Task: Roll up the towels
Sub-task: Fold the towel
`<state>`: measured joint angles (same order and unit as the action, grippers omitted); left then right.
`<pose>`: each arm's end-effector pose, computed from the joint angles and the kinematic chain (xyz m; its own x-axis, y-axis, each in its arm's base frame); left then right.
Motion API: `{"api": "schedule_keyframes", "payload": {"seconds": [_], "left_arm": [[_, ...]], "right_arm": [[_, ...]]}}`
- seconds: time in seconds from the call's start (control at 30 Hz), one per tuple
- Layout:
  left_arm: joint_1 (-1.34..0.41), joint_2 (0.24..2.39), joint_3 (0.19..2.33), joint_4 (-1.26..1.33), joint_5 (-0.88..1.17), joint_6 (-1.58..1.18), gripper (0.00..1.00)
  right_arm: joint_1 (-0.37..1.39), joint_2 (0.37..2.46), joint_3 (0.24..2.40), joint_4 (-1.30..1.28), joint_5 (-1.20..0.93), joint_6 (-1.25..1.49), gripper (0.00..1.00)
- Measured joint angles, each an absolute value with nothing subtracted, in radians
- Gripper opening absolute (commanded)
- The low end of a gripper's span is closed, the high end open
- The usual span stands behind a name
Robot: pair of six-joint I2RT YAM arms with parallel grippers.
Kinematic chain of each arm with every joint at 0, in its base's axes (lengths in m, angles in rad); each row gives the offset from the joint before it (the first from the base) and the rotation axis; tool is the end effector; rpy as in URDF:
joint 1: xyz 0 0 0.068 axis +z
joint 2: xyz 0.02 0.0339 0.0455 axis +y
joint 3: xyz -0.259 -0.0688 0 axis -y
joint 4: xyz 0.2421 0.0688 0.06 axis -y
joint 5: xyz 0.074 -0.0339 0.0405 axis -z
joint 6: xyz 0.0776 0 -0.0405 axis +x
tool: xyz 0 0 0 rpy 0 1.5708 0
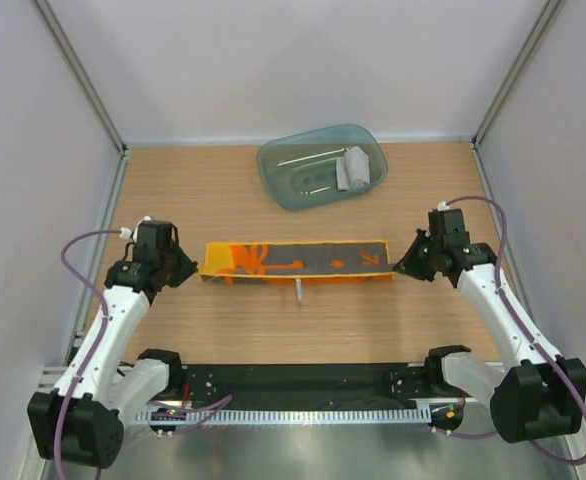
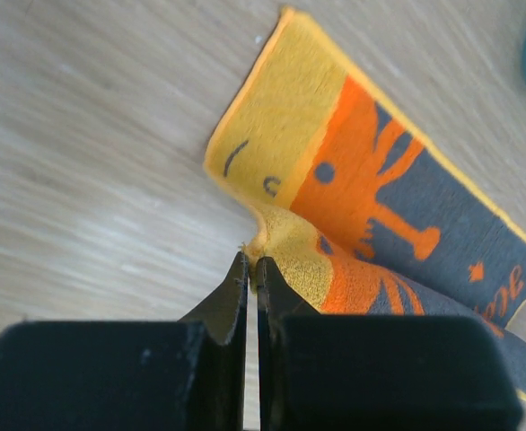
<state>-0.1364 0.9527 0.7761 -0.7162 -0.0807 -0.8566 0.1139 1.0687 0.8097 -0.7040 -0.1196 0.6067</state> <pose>0.2126 -0.0229 0.2232 -0.5700 -0.6820 -0.4583 -0.5271 0.7313 -0.4328 0.2285 0.0355 0.2125 -0.7730 0.4814 -0.4133 0.3167 0.8572 0.4061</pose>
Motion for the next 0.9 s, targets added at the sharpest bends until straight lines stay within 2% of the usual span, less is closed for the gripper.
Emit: {"api": "schedule_keyframes", "payload": {"seconds": [0.17,0.33,0.63,0.9], "left_arm": [[-0.138,0.857,0.722,-0.804,-0.022,-0.869,0.00],[-0.142,0.833,0.701,-0.835,0.015,-0.888,0.00],[-0.142,1.073,0.720,-0.802,0.009,-0.878,0.00],[-0.142,1.219,0.861,-0.764,-0.038,-0.848,0.00]], "right_arm": [[0.114,0.941,0.707,-0.811,-0.139,0.641,0.01],[0.114,0.870,0.692,-0.854,-0.141,0.662,0.01],[0.114,1.111,0.706,-0.778,-0.137,0.661,0.01],[0.114,1.320,0.865,-0.716,-0.132,0.636,0.01]]}}
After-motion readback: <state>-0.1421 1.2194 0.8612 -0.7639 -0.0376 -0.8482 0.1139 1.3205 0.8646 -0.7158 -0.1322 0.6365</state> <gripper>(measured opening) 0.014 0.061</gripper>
